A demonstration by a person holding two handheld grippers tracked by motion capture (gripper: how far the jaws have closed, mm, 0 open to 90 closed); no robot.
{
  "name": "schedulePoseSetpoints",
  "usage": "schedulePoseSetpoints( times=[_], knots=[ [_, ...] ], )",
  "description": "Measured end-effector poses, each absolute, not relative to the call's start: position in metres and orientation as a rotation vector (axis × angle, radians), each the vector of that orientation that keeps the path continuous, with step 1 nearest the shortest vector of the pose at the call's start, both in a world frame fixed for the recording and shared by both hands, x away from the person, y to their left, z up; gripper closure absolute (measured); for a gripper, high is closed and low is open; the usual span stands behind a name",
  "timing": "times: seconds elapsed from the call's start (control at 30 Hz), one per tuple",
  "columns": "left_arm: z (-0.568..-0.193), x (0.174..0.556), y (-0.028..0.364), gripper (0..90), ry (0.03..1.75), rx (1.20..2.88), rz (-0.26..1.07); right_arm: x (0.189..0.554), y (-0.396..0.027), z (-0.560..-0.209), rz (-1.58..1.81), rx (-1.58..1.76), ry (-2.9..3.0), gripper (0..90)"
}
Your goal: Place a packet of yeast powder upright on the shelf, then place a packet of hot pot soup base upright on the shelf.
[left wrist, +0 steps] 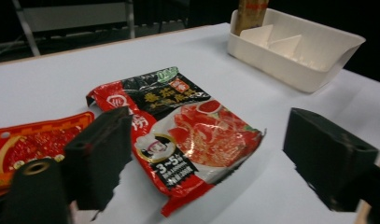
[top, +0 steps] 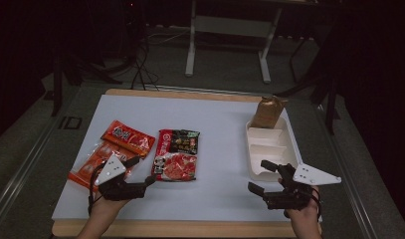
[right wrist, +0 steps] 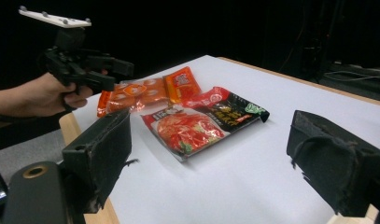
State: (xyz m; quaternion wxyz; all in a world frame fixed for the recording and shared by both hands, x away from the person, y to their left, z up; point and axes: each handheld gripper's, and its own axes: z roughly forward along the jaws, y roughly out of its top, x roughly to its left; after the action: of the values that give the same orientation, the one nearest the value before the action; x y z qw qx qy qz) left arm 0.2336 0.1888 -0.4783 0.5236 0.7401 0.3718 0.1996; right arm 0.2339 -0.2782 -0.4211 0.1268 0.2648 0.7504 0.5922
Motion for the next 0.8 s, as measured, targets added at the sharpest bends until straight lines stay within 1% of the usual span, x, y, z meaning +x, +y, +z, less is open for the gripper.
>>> schedulePoseSetpoints(
  times=[0.03, 0.1, 0.27, 0.3, 0.37, 0.4, 0.43, 0.47, 0.57, 0.7, 0.8],
  knots=[
    [-0.479, 0.235, 0.188, 23.6, 0.89, 1.782, 0.483, 0.234, -0.278, -0.422, 1.724, 0.772, 2.186, 13.8],
    [-0.482, 0.24, 0.187, 32.5, 0.904, 1.807, 0.49, 0.234, -0.279, -0.423, 1.733, 0.78, 2.191, 13.8],
    [-0.485, 0.25, 0.187, 49.7, 0.956, 1.822, 0.499, 0.235, -0.279, -0.424, 1.736, 0.778, 2.194, 13.8],
    [-0.486, 0.254, 0.186, 51.7, 0.986, 1.831, 0.522, 0.235, -0.279, -0.424, 1.74, 0.778, 2.194, 13.8],
    [-0.486, 0.257, 0.185, 58.1, 0.998, 1.841, 0.525, 0.235, -0.278, -0.424, 1.741, 0.777, 2.196, 13.8],
    [-0.487, 0.259, 0.185, 58.1, 1.015, 1.851, 0.531, 0.235, -0.278, -0.424, 1.739, 0.776, 2.196, 13.8],
    [-0.489, 0.262, 0.184, 61.2, 1.033, 1.865, 0.543, 0.235, -0.278, -0.424, 1.739, 0.773, 2.197, 13.8],
    [-0.49, 0.265, 0.184, 66.6, 1.053, 1.888, 0.55, 0.235, -0.278, -0.424, 1.74, 0.771, 2.201, 13.8],
    [-0.497, 0.276, 0.181, 75.9, 1.103, 1.948, 0.561, 0.235, -0.278, -0.425, 1.734, 0.772, 2.208, 13.9],
    [-0.506, 0.287, 0.179, 88.4, 1.141, 1.979, 0.56, 0.236, -0.276, -0.428, 1.731, 0.769, 2.229, 13.9],
    [-0.511, 0.295, 0.178, 90.0, 1.192, 1.995, 0.56, 0.236, -0.276, -0.429, 1.733, 0.766, 2.235, 13.9]
  ],
)
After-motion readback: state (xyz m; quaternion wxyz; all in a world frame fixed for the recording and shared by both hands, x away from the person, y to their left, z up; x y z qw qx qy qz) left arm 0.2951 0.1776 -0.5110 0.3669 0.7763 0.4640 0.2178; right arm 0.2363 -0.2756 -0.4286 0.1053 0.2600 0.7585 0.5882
